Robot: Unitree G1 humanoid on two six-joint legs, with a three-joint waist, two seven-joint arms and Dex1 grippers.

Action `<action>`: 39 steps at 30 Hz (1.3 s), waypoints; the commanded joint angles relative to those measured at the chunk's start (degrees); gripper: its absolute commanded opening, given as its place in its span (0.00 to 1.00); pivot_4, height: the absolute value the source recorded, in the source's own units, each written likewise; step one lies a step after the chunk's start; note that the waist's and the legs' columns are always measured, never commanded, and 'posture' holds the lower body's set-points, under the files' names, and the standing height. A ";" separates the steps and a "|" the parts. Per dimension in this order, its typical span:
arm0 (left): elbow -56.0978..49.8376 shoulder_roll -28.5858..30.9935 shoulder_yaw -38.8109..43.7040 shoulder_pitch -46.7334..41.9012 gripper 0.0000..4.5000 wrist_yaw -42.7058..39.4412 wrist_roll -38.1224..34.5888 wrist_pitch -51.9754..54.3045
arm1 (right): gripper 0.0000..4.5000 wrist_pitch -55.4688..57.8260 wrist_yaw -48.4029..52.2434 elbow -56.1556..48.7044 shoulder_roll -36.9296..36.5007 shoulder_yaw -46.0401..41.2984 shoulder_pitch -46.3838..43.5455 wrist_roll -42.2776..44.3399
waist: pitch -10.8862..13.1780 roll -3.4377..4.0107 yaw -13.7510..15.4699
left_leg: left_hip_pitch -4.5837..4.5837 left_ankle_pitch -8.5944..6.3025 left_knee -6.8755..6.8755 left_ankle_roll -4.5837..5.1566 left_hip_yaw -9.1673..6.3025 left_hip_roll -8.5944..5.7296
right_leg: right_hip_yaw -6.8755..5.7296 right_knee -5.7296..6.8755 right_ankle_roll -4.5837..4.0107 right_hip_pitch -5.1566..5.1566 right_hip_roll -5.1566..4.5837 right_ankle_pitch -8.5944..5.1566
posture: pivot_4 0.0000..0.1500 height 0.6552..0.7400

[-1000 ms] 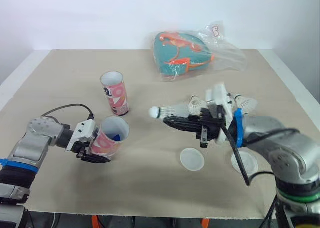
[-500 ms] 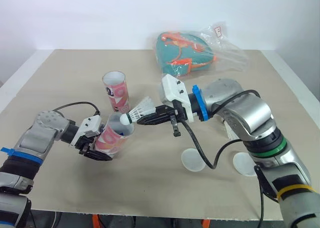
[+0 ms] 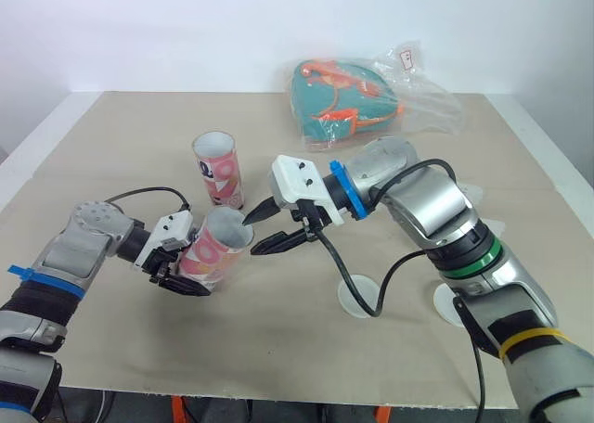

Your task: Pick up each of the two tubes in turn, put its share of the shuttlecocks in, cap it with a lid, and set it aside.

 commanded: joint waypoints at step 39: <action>-5.77 -5.29 0.84 6.72 0.67 0.71 1.15 6.17 | 0.64 4.83 -59.36 14.75 6.06 -21.68 23.30 -17.46 | -0.06 -0.02 -0.05 | -0.38 0.06 -0.05 0.13 -0.13 -0.95 | 0.25 -0.10 0.49 -0.02 -0.67 -0.23 | 1.00 1.00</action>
